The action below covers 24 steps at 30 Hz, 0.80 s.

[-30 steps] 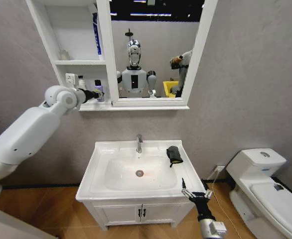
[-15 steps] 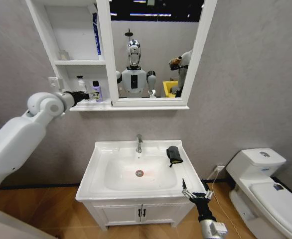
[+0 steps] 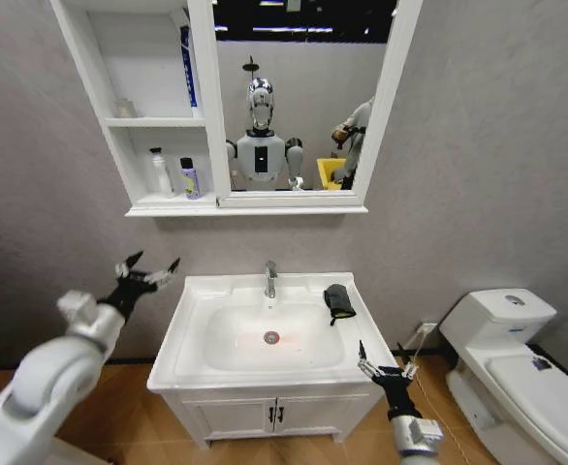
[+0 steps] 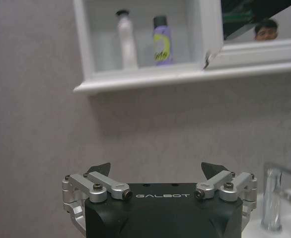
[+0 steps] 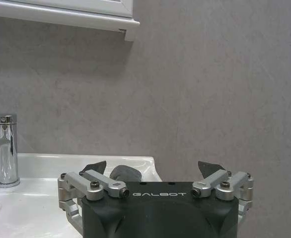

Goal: Move facial cleanser and shampoo from washbasin to cabinet, then wipe washbasin with towel.

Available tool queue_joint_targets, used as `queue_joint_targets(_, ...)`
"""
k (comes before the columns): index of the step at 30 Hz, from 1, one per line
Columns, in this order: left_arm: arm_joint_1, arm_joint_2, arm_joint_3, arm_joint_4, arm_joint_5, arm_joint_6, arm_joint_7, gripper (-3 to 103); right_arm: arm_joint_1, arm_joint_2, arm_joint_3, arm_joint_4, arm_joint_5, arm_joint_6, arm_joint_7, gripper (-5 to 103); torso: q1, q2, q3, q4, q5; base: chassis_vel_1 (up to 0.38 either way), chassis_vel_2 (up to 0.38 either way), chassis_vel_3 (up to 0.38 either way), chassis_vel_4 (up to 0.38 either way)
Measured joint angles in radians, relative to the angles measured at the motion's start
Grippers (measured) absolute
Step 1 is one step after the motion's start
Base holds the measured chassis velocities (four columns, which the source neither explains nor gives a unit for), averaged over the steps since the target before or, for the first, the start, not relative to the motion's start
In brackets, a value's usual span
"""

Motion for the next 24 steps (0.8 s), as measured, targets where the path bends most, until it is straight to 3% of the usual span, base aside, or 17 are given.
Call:
queue_joint_targets(1, 0.0, 0.0, 0.0, 0.0, 0.0, 0.0, 0.0, 100, 0.0, 0.0, 0.0, 0.0, 0.0, 0.0, 0.0, 100, 0.0, 0.0, 0.0, 0.0, 0.0, 0.0, 0.0, 0.0, 0.0)
queue_joint_targets(3, 0.128, -0.133, -0.041, 0.007, 0.094, -0.064, 0.055, 100, 0.025, 0.001, 0.005, -0.012, 0.008, -0.016, 0.0, 100, 0.0, 0.0, 0.0, -0.0007, 0.0005, 0.0, 0.0, 0.0, 0.0)
queue_joint_targets(4, 0.128, -0.133, -0.041, 0.007, 0.094, -0.064, 0.055, 100, 0.025, 0.001, 0.005, -0.012, 0.008, -0.016, 0.0, 100, 0.0, 0.0, 0.0, -0.0007, 0.0005, 0.0, 0.0, 0.0, 0.0)
queue_joint_targets(7, 0.243, -0.274, -0.056, 0.014, 0.144, -0.163, 0.1, 100, 0.059, -0.004, 0.007, -0.017, 0.017, -0.044, -0.001, 100, 0.0, 0.0, 0.0, -0.0007, 0.0005, 0.0, 0.0, 0.0, 0.0)
queue_joint_targets(12, 0.248, -0.329, -0.066, 0.014, 0.2, -0.21, 0.12, 100, 0.083, -0.012, 0.007, -0.018, 0.023, -0.067, -0.006, 100, 0.0, 0.0, 0.0, -0.0013, 0.0005, 0.0, 0.0, 0.0, 0.0)
queue_joint_targets(16, 0.243, -0.331, -0.066, 0.013, 0.205, -0.211, 0.12, 100, 0.109, -0.017, 0.0, -0.026, 0.026, -0.086, -0.011, 100, 0.0, 0.0, 0.0, -0.0013, 0.0004, 0.0, 0.0, 0.0, 0.0)
queue_joint_targets(19, 0.236, -0.329, -0.063, 0.013, 0.205, -0.211, 0.12, 100, 0.198, -0.044, -0.008, -0.052, 0.081, -0.175, -0.013, 100, 0.0, 0.0, 0.0, -0.0013, 0.0004, 0.0, 0.0, 0.0, 0.0)
queue_joint_targets(20, 0.236, -0.329, -0.063, 0.013, 0.205, -0.211, 0.12, 100, 0.198, -0.044, -0.008, -0.052, 0.081, -0.175, -0.013, 100, 0.0, 0.0, 0.0, -0.0013, 0.0004, 0.0, 0.0, 0.0, 0.0)
queue_joint_targets(23, 0.233, -0.327, -0.061, 0.013, 0.202, -0.208, 0.12, 100, 0.305, -0.088, 0.001, -0.081, 0.181, -0.299, 0.003, 100, 0.0, 0.0, 0.0, -0.0015, 0.0001, 0.0, 0.0, 0.0, 0.0)
queue_joint_targets(24, 0.233, -0.327, -0.061, 0.013, 0.202, -0.208, 0.12, 100, 0.305, -0.088, 0.001, -0.081, 0.181, -0.299, 0.003, 100, 0.0, 0.0, 0.0, -0.0015, 0.0001, 0.0, 0.0, 0.0, 0.0)
